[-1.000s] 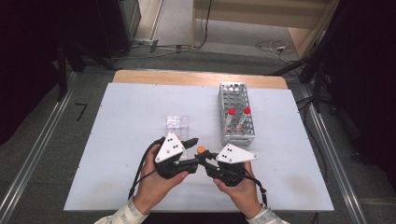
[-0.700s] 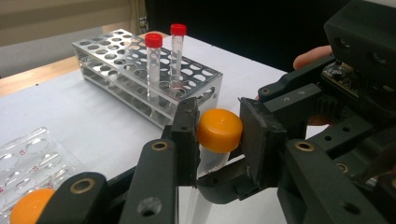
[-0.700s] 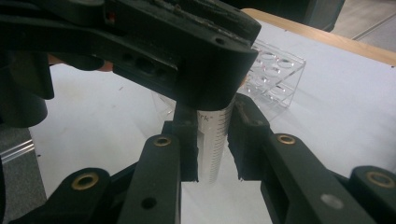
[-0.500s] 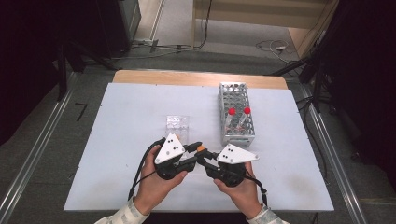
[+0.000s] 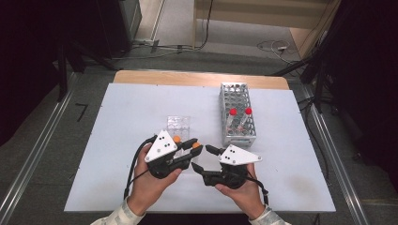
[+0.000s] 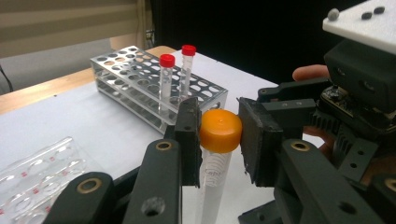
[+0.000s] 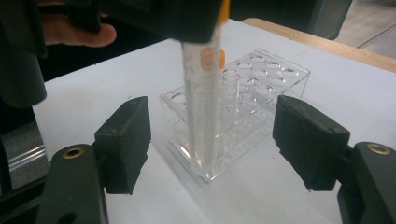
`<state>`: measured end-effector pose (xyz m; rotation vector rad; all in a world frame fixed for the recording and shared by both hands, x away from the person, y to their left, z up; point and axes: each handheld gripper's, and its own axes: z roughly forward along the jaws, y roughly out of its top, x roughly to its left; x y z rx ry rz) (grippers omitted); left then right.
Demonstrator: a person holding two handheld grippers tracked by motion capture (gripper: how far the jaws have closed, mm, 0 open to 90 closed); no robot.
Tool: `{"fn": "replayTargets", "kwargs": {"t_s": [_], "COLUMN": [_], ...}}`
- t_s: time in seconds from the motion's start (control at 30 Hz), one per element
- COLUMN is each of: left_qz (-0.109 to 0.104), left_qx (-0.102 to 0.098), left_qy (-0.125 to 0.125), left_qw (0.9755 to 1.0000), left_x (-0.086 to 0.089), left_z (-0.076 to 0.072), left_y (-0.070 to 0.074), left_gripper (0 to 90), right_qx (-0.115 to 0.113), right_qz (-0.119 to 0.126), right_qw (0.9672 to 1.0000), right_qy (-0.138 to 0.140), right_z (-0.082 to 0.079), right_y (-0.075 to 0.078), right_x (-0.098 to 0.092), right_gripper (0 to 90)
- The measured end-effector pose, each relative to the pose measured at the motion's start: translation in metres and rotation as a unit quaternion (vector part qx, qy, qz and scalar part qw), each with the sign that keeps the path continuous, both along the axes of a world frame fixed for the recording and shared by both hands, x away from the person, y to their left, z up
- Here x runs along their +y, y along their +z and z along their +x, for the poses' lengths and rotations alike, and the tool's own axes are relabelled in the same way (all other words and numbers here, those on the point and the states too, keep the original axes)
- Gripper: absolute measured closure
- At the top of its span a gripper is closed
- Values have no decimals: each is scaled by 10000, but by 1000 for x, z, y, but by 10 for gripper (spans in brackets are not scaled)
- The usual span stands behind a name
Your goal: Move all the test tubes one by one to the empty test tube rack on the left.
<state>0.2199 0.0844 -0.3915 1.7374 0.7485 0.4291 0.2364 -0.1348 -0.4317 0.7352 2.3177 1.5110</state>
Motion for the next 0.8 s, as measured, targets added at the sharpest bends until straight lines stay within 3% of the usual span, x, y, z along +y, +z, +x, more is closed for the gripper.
{"fn": "replayTargets", "kwargs": {"t_s": [0.4, 0.8], "left_qz": [-78, -23], "left_qx": [-36, -126], "left_qy": [268, 661], "left_qw": [9996, 9977], "left_x": [25, 41], "left_z": [0, 10], "left_y": [11, 6], "left_gripper": [711, 711], "right_qx": [39, 111], "right_qz": [-11, -38], "right_qw": [9999, 9998], "right_qy": [-129, -162], "right_z": [4, 6], "right_y": [-1, -4], "right_x": [-8, -9], "right_gripper": [272, 285]}}
